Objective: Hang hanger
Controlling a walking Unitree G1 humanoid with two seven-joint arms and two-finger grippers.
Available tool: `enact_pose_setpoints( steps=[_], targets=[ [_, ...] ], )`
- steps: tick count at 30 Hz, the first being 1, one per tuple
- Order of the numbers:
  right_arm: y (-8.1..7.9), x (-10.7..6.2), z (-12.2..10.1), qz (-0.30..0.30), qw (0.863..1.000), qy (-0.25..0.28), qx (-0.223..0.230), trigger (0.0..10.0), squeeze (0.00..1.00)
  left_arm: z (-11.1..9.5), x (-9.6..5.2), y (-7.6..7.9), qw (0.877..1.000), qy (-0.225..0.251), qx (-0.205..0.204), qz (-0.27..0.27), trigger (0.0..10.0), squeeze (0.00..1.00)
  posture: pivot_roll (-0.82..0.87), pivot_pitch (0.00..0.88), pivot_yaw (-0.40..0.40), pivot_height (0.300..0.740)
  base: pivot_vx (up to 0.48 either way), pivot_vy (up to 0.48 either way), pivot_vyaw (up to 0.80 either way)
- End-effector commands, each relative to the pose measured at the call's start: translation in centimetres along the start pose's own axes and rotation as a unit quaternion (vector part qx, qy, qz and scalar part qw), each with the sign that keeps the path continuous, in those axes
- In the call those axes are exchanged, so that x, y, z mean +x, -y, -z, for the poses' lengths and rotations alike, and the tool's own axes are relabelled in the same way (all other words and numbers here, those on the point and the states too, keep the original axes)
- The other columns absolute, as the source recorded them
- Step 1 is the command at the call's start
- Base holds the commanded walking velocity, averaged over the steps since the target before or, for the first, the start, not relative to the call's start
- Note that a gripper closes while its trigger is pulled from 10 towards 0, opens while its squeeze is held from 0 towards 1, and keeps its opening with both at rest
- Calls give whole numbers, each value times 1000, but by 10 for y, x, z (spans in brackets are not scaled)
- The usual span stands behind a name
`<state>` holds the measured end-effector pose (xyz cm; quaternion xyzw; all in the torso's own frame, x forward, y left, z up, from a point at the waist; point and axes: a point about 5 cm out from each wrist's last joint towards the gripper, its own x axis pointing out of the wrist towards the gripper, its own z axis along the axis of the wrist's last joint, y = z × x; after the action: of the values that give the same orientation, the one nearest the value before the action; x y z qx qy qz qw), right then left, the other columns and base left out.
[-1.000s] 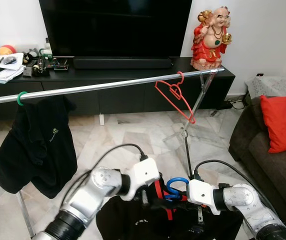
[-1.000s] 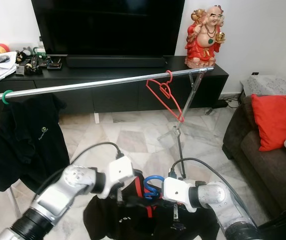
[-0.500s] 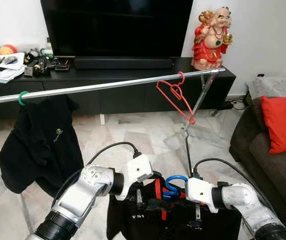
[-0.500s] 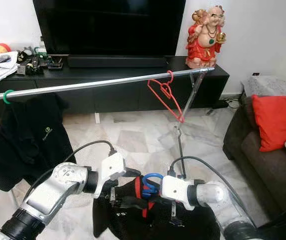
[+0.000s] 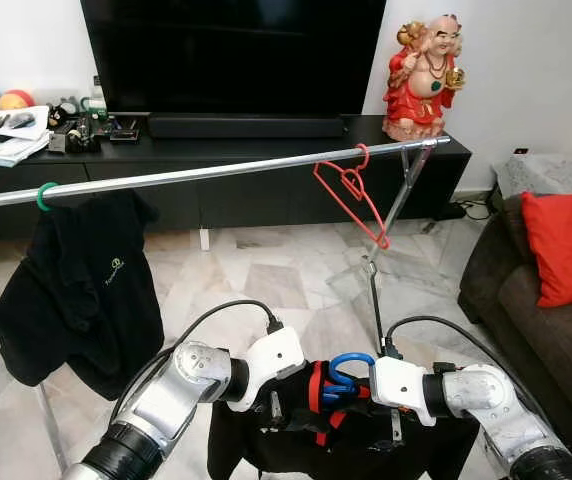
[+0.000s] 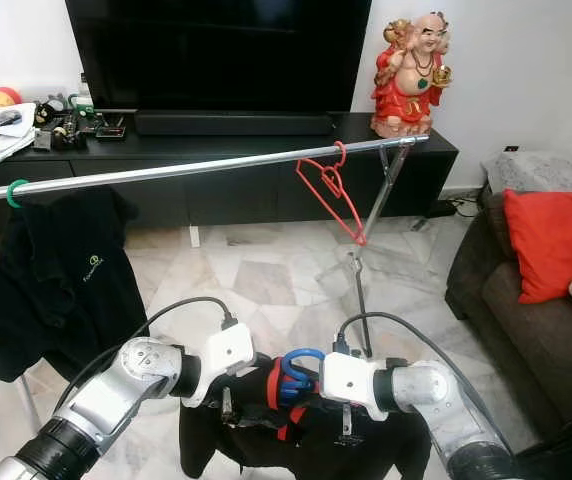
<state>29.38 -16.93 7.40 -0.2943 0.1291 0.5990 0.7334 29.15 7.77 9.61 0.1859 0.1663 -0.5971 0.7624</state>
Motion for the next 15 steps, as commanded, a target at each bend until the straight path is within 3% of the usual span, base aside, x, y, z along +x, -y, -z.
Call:
enact_pose_setpoints(
  steps=[1,9,10,11,15],
  targets=[
    [4,-2,-7,8,1000,15,-15,0,0,-1,4,3,1000,-6,10,10,10000,1000,-88,0,-66,740,0,0,0],
    [5,1,-11,5,1000,19,-20,0,0,1,18,16,999,-6,19,35,10000,1000,-90,0,-62,740,0,0,0],
    [5,1,-11,4,1000,20,-21,0,0,1,22,16,999,-10,24,32,10000,827,-91,0,-60,740,0,0,0],
    [5,2,-11,4,1000,21,-22,0,0,2,24,17,999,-12,28,33,10000,0,-91,0,-59,740,0,0,0],
    [5,2,-12,2,999,22,-23,0,0,0,29,21,999,-10,33,40,10000,0,-95,0,-57,740,0,0,0]
  ],
)
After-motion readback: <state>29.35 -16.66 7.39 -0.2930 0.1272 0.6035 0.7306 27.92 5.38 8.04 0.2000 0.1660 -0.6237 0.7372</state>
